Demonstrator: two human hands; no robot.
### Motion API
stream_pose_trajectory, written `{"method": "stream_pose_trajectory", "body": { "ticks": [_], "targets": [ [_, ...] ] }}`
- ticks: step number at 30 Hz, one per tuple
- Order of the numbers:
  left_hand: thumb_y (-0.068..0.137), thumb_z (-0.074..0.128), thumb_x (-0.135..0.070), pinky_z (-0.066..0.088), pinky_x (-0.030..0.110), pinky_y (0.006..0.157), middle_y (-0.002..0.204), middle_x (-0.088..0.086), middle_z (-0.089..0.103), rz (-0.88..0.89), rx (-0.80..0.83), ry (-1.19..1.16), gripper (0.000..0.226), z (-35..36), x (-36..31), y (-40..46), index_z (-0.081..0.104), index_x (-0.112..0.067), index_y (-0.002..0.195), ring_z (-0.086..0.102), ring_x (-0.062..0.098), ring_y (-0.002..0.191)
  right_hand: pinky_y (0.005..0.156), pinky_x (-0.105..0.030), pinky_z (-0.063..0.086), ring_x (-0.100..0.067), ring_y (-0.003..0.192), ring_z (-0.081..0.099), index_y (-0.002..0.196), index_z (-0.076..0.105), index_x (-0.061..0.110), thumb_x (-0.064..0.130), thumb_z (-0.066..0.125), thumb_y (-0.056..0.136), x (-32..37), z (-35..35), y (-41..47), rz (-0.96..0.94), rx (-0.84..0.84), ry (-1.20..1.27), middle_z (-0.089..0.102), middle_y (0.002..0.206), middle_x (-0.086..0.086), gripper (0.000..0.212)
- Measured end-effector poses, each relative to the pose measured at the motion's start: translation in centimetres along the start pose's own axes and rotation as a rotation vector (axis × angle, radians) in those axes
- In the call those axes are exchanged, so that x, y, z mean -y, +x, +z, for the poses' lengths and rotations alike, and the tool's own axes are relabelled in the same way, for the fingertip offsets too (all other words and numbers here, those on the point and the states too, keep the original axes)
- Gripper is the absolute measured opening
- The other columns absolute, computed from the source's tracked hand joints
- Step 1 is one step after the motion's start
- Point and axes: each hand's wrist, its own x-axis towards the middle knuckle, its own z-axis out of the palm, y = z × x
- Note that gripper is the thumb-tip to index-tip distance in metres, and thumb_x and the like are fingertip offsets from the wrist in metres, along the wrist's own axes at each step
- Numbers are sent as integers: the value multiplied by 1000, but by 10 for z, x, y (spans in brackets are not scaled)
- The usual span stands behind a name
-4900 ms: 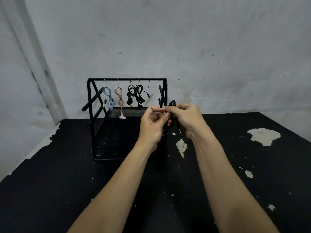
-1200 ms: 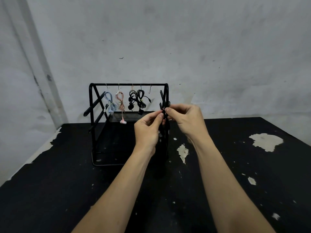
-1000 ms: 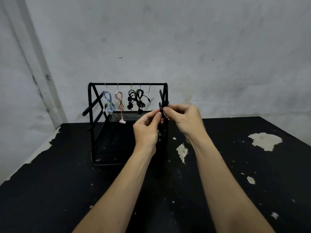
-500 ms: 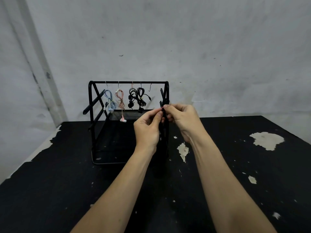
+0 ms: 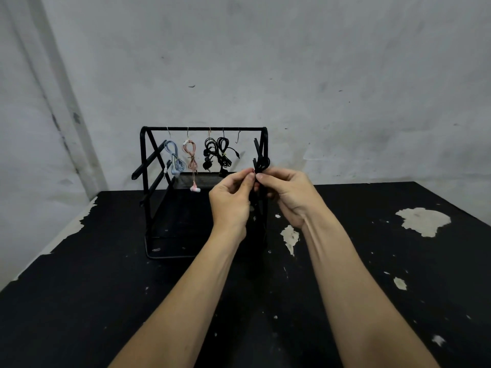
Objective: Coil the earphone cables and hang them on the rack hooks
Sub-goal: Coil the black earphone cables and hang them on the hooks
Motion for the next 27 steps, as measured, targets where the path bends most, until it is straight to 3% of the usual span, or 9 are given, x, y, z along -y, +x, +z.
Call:
{"method": "stream_pose_trajectory", "body": {
  "ticks": [3, 6, 10, 13, 17, 22, 24, 27],
  "targets": [
    [88, 70, -3, 53, 23, 64, 81, 1, 75, -18, 6, 2, 15, -1, -1, -1, 75, -17, 88, 67, 11, 76, 58, -20, 49, -10, 62, 64, 99, 70, -1, 0, 63, 91, -3, -3, 3, 45, 27, 71, 66, 72, -8, 11],
    [88, 70, -4, 55, 27, 67, 83, 2, 75, -31, -5, -12, 13, 0, -3, -2, 75, -16, 90, 68, 12, 78, 60, -21, 52, -10, 62, 64, 95, 73, 1, -2, 64, 90, -4, -1, 4, -4, 0, 42, 68, 71, -8, 11],
    [90, 69, -7, 47, 23, 48, 77, -3, 74, -57, 1, 27, 11, 2, -8, -2, 73, -17, 91, 66, 6, 70, 63, -27, 59, -13, 64, 64, 89, 75, 4, -3, 65, 91, -1, 0, 4, -66, -26, -14, 69, 74, -12, 12],
    [92, 67, -8, 42, 22, 44, 75, -5, 74, -103, 18, 27, 12, 0, -8, -1, 72, -18, 94, 65, 4, 66, 63, -25, 58, -12, 63, 65, 93, 72, 1, -4, 63, 92, 2, 0, 3, -60, -6, -95, 67, 77, -14, 10],
    [93, 64, -6, 48, 23, 49, 78, -4, 74, -193, 64, -56, 14, -5, -8, 2, 72, -16, 98, 63, 4, 67, 53, -28, 58, -12, 61, 65, 97, 72, 2, -4, 61, 93, 1, 1, 0, -21, 17, -60, 65, 80, -17, 13],
    [94, 60, -3, 55, 21, 62, 75, -1, 72, -244, 131, -148, 14, -6, -10, 3, 73, -8, 98, 61, 4, 63, 52, -32, 59, -14, 63, 68, 95, 74, 4, -6, 62, 92, 3, 2, -1, -36, 3, -64, 72, 80, -14, 16],
    [95, 60, -7, 51, 23, 60, 71, -3, 70, -285, 158, -164, 13, -6, -11, 4, 72, -8, 99, 60, 3, 60, 58, -31, 60, -15, 67, 70, 92, 75, 8, -5, 63, 92, 3, -1, 1, -70, -6, -118, 75, 82, -10, 18],
    [95, 60, -12, 47, 21, 46, 65, -3, 64, -368, 219, -144, 11, -9, -13, 4, 70, -11, 99, 58, 4, 57, 80, -33, 58, -18, 85, 72, 95, 75, 8, -2, 66, 91, 3, -10, 5, -110, 10, -239, 76, 94, -11, 15]
  ]
}}
